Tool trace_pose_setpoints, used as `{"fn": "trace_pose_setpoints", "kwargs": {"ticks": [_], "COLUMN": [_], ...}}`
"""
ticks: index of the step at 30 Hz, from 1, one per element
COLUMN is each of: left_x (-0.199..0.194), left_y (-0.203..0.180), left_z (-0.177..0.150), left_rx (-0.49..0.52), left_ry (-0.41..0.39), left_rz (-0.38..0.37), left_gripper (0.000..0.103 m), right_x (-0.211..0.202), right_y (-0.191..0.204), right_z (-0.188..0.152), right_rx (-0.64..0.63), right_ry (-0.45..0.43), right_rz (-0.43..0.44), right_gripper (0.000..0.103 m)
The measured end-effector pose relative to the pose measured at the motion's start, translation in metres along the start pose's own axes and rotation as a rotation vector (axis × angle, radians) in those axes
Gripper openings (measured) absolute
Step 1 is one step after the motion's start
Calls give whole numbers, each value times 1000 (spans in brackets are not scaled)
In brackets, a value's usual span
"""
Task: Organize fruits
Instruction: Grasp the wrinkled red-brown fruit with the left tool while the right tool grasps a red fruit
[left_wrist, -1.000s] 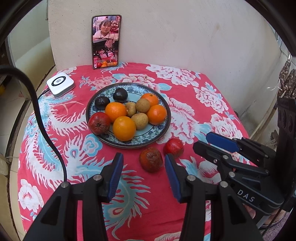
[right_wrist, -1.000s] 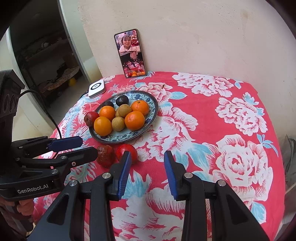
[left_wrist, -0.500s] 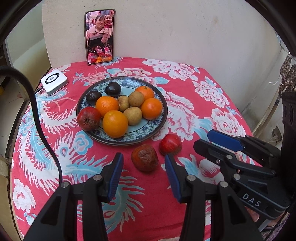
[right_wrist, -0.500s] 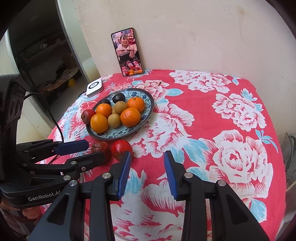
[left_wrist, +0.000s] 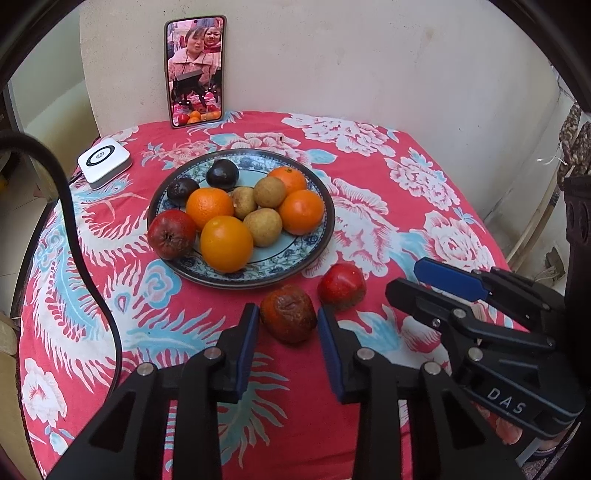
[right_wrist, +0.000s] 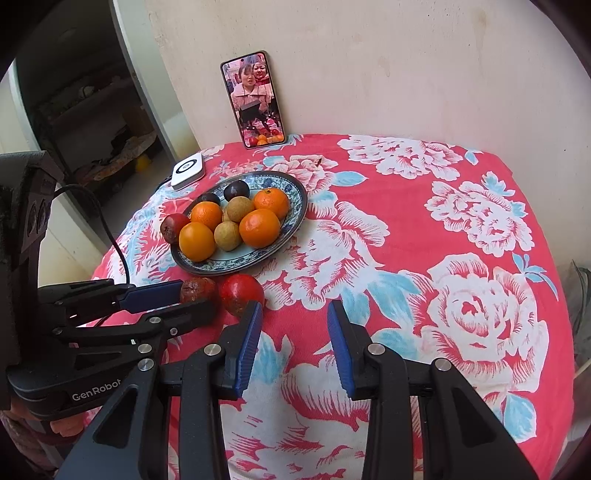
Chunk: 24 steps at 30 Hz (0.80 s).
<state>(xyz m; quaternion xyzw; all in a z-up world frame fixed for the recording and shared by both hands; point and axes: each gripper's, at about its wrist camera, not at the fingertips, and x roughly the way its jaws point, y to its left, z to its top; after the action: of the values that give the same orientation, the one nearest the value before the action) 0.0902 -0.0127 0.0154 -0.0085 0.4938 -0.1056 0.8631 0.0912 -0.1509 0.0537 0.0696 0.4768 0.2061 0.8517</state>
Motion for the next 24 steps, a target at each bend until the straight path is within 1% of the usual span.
{"fn": "trace_pose_setpoints", "kwargs": {"ticks": [4, 8, 17, 24], "left_x": [-4, -11, -16, -18], "left_y": [2, 7, 25, 36], "left_z": [-1, -1, -2, -5], "left_rx": [1, -4, -46, -71], "left_ry": [6, -5, -15, -19], "left_rz": [-6, -7, 32, 38], "left_gripper": [34, 34, 34, 34], "right_x": [1, 3, 7, 13], "right_y": [2, 4, 16, 26], "right_z": [0, 2, 2, 3], "right_rx": [1, 3, -26, -46], "right_ry": [1, 3, 13, 20], "right_rz": [-2, -2, 6, 14], "right_gripper": [38, 38, 38, 38]}}
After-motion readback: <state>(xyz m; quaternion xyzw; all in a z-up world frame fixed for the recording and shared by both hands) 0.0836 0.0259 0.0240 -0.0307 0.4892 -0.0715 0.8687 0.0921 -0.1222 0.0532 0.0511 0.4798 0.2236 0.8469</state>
